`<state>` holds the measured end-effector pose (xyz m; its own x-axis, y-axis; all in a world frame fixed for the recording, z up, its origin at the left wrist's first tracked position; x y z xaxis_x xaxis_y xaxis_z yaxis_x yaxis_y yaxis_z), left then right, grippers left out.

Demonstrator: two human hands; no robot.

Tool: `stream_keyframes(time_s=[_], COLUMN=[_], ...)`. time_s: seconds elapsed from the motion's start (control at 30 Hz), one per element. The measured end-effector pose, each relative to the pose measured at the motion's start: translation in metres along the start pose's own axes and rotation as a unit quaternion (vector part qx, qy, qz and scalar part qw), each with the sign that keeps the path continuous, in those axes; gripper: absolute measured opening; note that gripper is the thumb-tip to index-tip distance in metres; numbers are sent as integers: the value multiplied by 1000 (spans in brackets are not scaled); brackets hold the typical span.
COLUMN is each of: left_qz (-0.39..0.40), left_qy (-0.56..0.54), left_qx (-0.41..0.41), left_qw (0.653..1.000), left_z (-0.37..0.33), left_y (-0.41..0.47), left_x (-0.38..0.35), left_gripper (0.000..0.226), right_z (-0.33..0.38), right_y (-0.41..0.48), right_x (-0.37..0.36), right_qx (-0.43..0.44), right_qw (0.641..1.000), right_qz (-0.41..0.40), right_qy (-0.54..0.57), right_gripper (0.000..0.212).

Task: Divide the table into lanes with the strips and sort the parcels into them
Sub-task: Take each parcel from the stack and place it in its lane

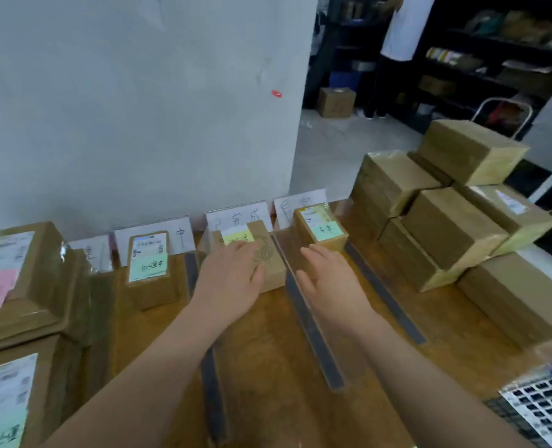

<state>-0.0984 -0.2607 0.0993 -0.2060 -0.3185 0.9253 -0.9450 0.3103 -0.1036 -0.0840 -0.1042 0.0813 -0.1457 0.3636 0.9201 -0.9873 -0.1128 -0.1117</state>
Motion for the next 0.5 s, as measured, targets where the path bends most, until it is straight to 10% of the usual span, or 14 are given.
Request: stream_keyframes(time_s=[0.5], left_qz=[48], left_qy=[34], left_qx=[-160], left_qw=[985], left_z=[-329], left_y=[7], left_x=[-140], left_gripper=[51], right_z=[-315], right_y=[-207], right_x=[117], right_qx=[-206], right_qw=[977], right_qz=[-61], right_qy=[11], right_gripper=[47])
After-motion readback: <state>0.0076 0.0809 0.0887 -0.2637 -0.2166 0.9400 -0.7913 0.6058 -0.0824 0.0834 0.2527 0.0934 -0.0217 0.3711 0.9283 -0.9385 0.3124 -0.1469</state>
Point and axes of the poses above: each hand's wrist, its own y-axis towards the middle knuckle, its own x-axis out of the back of the hand, z = x × y, the point moved 7 cm from there along y, towards the middle knuckle, and after that the axes turned 11 degrees about z, right-handed, at the moved point
